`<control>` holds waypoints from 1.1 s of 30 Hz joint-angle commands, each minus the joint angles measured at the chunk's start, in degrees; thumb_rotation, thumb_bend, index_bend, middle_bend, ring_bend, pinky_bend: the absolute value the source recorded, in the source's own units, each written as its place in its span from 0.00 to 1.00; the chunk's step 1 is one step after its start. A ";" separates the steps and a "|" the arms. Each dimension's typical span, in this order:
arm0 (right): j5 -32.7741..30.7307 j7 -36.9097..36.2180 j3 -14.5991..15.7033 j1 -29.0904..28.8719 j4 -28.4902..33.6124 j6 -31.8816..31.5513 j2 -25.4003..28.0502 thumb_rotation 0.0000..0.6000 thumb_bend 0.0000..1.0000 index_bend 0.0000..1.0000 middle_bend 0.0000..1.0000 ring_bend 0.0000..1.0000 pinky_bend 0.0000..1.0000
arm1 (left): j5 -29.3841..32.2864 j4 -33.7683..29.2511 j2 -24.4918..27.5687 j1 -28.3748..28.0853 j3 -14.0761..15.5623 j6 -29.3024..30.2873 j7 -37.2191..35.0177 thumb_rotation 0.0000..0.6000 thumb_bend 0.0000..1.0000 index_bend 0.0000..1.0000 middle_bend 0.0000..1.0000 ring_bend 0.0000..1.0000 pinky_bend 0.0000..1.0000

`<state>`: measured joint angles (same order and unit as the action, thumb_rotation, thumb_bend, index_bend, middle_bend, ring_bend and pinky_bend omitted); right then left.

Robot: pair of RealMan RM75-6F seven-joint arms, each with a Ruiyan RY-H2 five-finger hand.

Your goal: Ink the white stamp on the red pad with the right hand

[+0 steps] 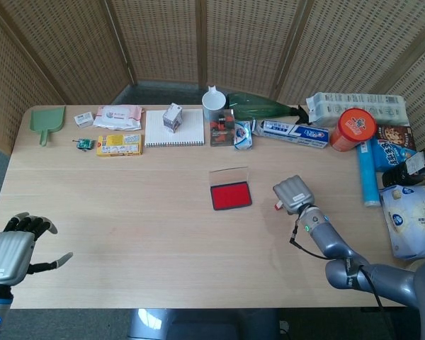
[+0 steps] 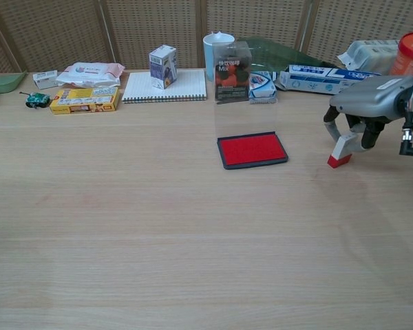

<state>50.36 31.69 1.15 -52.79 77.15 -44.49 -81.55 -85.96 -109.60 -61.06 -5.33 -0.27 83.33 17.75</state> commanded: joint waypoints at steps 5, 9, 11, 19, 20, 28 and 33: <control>0.43 -0.07 -0.21 0.51 0.24 0.04 0.33 1.00 0.44 0.62 1.00 1.00 1.00 | 0.05 0.23 -0.14 -0.20 -0.04 -0.33 -0.22 0.64 0.03 0.44 0.38 0.29 0.17; 0.28 0.05 -0.35 0.65 0.37 0.32 0.47 1.00 0.44 0.58 1.00 1.00 1.00 | 0.09 0.44 -0.22 -0.28 -0.08 -0.42 -0.37 0.64 0.03 0.44 0.38 0.29 0.17; 0.13 0.12 -0.45 0.66 0.55 0.61 0.67 1.00 0.44 0.54 1.00 1.00 1.00 | 0.14 0.52 -0.21 -0.31 -0.10 -0.46 -0.42 0.64 0.03 0.44 0.38 0.29 0.17; 0.40 -0.57 -0.65 0.82 0.78 1.72 1.21 1.00 0.41 0.46 1.00 1.00 1.00 | 0.34 0.93 -0.45 -0.40 -0.19 -0.55 -0.65 0.65 0.03 0.44 0.38 0.29 0.17; 0.32 -0.61 -0.68 0.84 0.79 1.82 1.23 1.00 0.39 0.45 1.00 1.00 1.00 | 0.32 0.96 -0.47 -0.41 -0.19 -0.54 -0.68 0.64 0.03 0.44 0.38 0.29 0.17; -0.09 -0.29 -1.01 0.90 0.88 1.70 1.32 1.00 0.31 0.42 1.00 1.00 1.00 | 0.37 1.07 -0.54 -0.38 -0.16 -0.48 -0.73 0.64 0.03 0.43 0.38 0.29 0.17; -1.17 0.23 -1.15 0.80 1.47 1.79 1.73 1.00 0.26 0.39 1.00 1.00 1.00 | 0.32 1.08 -0.57 -0.40 -0.19 -0.42 -0.74 0.65 0.03 0.43 0.38 0.29 0.17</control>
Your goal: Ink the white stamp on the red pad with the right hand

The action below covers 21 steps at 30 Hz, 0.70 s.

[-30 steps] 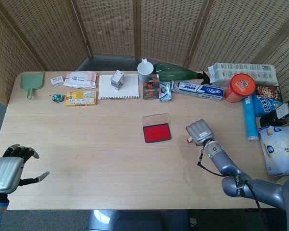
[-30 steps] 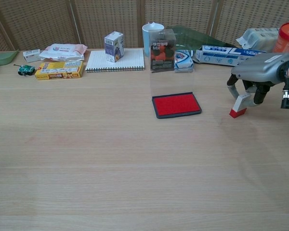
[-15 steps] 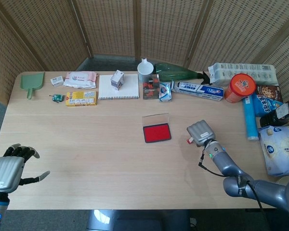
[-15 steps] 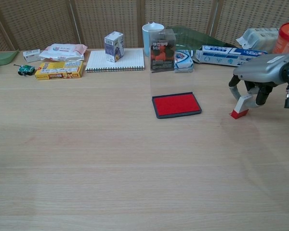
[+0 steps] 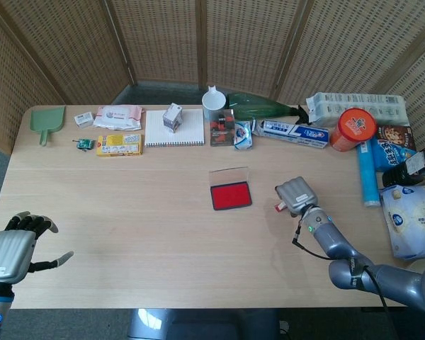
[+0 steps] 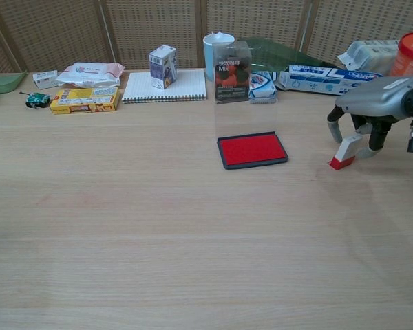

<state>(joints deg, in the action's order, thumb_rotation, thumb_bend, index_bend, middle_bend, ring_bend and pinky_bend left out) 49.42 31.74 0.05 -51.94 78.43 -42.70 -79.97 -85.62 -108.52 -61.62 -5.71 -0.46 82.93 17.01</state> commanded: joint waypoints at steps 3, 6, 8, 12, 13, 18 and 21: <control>-0.34 0.42 -0.10 -0.07 0.48 -0.20 0.35 1.00 0.20 0.38 1.00 1.00 1.00 | -0.06 -0.02 0.01 -0.06 -0.02 -0.02 -0.02 0.64 0.03 0.44 0.38 0.29 0.17; -0.26 0.31 -0.29 -0.07 1.02 -0.34 0.73 1.00 0.16 0.37 1.00 1.00 1.00 | -0.06 -0.05 0.05 -0.06 -0.08 0.07 -0.05 0.64 0.03 0.44 0.38 0.29 0.17; -0.11 -0.32 -0.72 0.00 1.80 -0.49 1.21 1.00 0.16 0.36 1.00 1.00 1.00 | -0.01 -0.05 0.09 -0.02 -0.10 0.15 -0.05 0.64 0.03 0.44 0.38 0.29 0.17; 0.22 -2.72 -2.23 0.40 4.61 -1.17 2.82 1.00 0.15 0.35 1.00 1.00 1.00 | 0.15 -0.12 0.20 0.12 -0.04 0.28 0.00 0.64 0.03 0.43 0.38 0.29 0.17; 0.37 -3.02 -2.51 0.48 5.33 -1.51 3.29 1.00 0.14 0.35 1.00 1.00 1.00 | 0.16 -0.16 0.21 0.16 -0.03 0.32 0.01 0.64 0.03 0.43 0.38 0.29 0.17; -1.30 -7.23 -5.18 1.44 10.35 -2.46 6.67 1.00 0.15 0.40 0.94 1.00 1.00 | 0.27 -0.09 0.22 0.62 0.17 0.81 -0.26 0.64 0.03 0.44 0.38 0.29 0.17; -0.56 -10.15 -6.45 3.06 13.07 -4.89 8.21 1.00 0.21 0.50 0.88 1.00 1.00 | 0.65 0.07 0.26 1.08 0.30 1.19 -0.57 0.65 0.03 0.44 0.38 0.29 0.17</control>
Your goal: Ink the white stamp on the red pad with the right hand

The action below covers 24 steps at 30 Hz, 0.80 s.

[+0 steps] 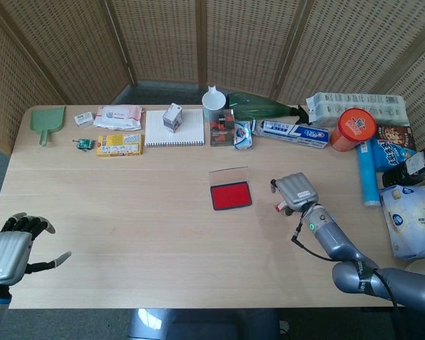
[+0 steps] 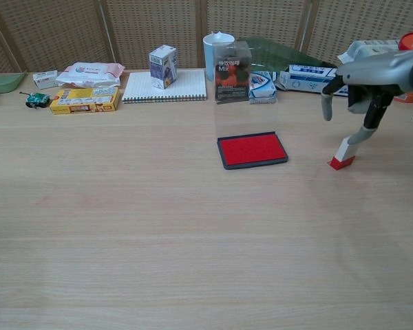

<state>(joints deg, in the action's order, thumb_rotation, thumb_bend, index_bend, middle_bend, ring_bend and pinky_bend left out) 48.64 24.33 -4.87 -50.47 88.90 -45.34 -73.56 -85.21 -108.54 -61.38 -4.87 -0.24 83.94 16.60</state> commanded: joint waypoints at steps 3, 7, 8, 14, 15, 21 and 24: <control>1.60 -7.20 -3.04 4.50 5.09 -6.47 2.56 1.00 0.25 0.57 0.82 0.99 1.00 | 0.69 0.22 -0.07 0.68 0.25 0.41 -0.78 0.65 0.03 0.44 0.38 0.29 0.17; 6.49 -12.09 -3.50 10.67 9.81 -16.12 4.90 1.00 0.27 0.61 0.76 0.91 0.95 | 1.95 1.27 -0.22 1.27 0.47 0.27 -2.12 0.64 0.03 0.44 0.38 0.29 0.17; 7.84 -12.43 -3.28 11.95 10.46 -18.21 5.15 1.00 0.28 0.62 0.74 0.87 0.91 | 2.10 1.45 -0.26 1.33 0.52 0.15 -2.43 0.64 0.03 0.44 0.38 0.29 0.17; 12.45 -12.66 -1.53 17.34 12.90 -25.32 5.91 1.00 0.29 0.63 0.72 0.79 0.82 | 1.99 2.20 -0.77 1.81 0.80 0.34 -3.80 0.65 0.03 0.43 0.38 0.29 0.17; 13.09 -12.64 -1.25 18.15 13.24 -26.33 6.05 1.00 0.29 0.63 0.72 0.79 0.82 | 1.95 2.30 -0.81 1.94 0.87 0.44 -4.05 0.65 0.03 0.43 0.38 0.29 0.17; 16.94 -13.96 -0.08 22.94 14.89 -31.80 6.52 1.00 0.29 0.63 0.71 0.77 0.81 | 1.08 2.65 -1.10 2.94 1.32 1.67 -5.66 0.64 0.03 0.44 0.38 0.29 0.17; 19.16 -14.43 0.65 24.77 15.05 -33.13 6.87 1.00 0.29 0.64 0.71 0.77 0.81 | 0.38 2.34 -0.74 3.25 1.54 2.12 -5.83 0.64 0.03 0.43 0.38 0.29 0.17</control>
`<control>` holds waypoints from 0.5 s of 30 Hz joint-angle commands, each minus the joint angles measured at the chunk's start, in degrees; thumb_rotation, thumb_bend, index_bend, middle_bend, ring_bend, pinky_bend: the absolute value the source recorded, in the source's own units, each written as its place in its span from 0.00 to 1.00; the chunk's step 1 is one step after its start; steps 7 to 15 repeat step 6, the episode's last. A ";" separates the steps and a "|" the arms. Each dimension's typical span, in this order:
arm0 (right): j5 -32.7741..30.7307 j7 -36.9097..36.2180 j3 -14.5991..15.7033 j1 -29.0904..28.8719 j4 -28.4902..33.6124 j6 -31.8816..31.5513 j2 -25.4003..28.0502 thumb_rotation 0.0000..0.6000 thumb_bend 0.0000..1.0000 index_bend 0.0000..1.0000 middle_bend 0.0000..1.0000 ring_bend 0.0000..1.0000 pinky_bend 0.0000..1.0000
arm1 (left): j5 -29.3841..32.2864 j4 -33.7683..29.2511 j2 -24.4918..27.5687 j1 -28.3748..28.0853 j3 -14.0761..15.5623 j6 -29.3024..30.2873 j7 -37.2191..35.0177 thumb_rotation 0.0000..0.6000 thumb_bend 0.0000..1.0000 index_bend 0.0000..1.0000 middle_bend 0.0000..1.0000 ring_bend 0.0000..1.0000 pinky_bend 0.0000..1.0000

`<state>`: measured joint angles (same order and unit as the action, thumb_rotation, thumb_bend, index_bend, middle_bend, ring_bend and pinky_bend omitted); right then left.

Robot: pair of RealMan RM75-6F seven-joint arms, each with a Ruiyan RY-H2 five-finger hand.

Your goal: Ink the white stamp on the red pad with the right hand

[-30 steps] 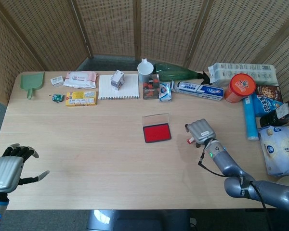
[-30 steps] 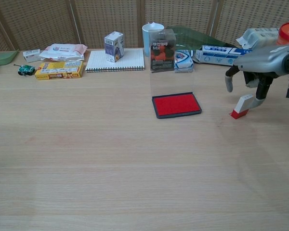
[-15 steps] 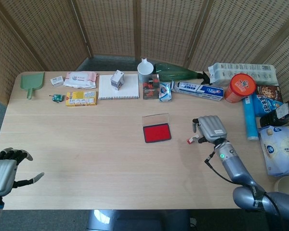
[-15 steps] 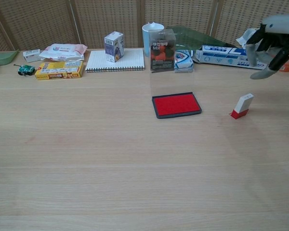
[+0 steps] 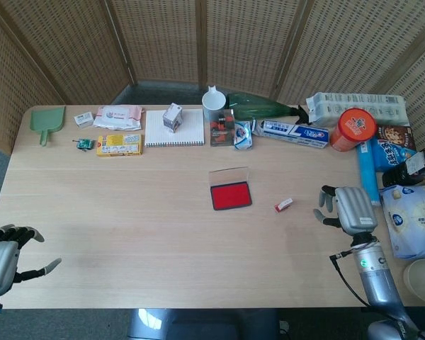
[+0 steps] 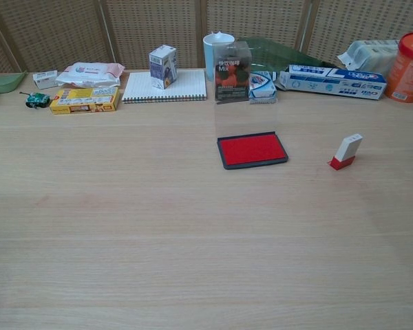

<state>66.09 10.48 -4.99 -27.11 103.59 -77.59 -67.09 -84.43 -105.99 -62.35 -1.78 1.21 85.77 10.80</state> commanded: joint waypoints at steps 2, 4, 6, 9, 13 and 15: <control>2.80 -0.75 0.92 2.11 0.13 -1.18 0.51 1.00 0.29 0.64 0.71 0.77 0.81 | -1.00 -0.62 0.51 0.34 0.02 0.93 0.11 0.64 0.03 0.44 0.38 0.29 0.17; 3.28 -0.96 0.94 2.58 0.07 -1.07 0.56 1.00 0.29 0.64 0.71 0.77 0.81 | -1.21 -0.95 0.69 0.45 -0.06 1.25 0.22 0.65 0.03 0.44 0.38 0.29 0.17; 3.73 -1.26 0.71 2.94 -0.08 -1.11 0.46 1.00 0.29 0.64 0.71 0.76 0.81 | -1.28 -1.12 0.83 0.49 -0.12 1.33 0.32 0.64 0.03 0.44 0.38 0.29 0.17; 3.73 -1.26 0.71 2.94 -0.08 -1.11 0.46 1.00 0.29 0.64 0.71 0.76 0.81 | -1.28 -1.12 0.83 0.49 -0.12 1.33 0.32 0.64 0.03 0.44 0.38 0.29 0.17; 3.73 -1.26 0.71 2.94 -0.08 -1.11 0.46 1.00 0.29 0.64 0.71 0.76 0.81 | -1.28 -1.12 0.83 0.49 -0.12 1.33 0.32 0.64 0.03 0.44 0.38 0.29 0.17; 3.73 -1.26 0.71 2.94 -0.08 -1.11 0.46 1.00 0.29 0.64 0.71 0.76 0.81 | -1.28 -1.12 0.83 0.49 -0.12 1.33 0.32 0.64 0.03 0.44 0.38 0.29 0.17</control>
